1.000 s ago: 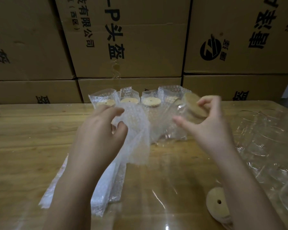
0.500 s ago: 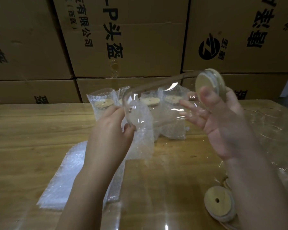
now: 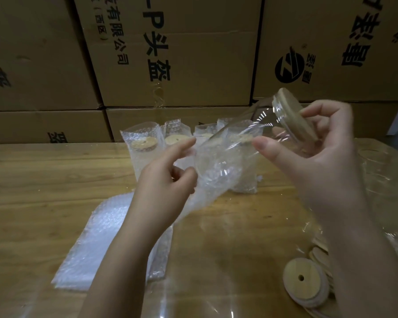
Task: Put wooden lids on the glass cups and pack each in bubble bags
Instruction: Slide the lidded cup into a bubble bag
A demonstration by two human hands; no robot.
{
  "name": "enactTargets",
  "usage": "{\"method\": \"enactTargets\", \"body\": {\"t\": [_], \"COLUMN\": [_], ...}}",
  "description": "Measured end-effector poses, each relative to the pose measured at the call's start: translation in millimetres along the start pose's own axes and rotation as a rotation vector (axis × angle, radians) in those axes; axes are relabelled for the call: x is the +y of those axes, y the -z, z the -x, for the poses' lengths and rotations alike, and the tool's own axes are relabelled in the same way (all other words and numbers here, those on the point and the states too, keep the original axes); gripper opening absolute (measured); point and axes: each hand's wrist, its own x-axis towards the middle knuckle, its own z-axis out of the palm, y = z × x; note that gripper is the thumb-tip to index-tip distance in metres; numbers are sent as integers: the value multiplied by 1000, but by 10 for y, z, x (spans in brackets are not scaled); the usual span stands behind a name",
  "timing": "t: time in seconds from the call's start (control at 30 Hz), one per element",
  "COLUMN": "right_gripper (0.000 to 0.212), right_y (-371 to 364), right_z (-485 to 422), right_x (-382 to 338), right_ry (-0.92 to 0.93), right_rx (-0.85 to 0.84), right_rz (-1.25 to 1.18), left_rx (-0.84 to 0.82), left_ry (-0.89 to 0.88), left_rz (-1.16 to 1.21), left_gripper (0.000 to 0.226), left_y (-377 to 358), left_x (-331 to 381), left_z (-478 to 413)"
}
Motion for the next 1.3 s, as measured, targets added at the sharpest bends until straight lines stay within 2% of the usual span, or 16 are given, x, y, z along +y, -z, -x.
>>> {"method": "enactTargets", "body": {"t": [0.13,0.33,0.53,0.77,0.97,1.2,1.3], "right_gripper": [57,58,56,52,52,51,42], "right_y": [32,-24,69,-168,-305,-400,-342], "right_z": [17,35,72,61,83,112,89], "right_x": [-49,-34,-131,80,317,423,401], "right_ry": [36,-55,105,65,3,-46,-60], "right_rx": [-30,-204,-231,-388,-514,-662,-710], "right_rz": [106,277,493,707,713,820,754], "left_rx": [30,-13,-99,-90,-31,-37,-27], "left_ry": [42,48,9,127,181,156,120], "left_rz": [225,415,607,503,370,223,121], "left_gripper": [40,21,22,24,20,17,17], "left_y": [-93,-230,-332,-251,-224,-220,-209], "left_x": [-34,-9,-1,-126,-204,-272,-294], "left_z": [-23,-7,11,-46,-74,-97,-100]}}
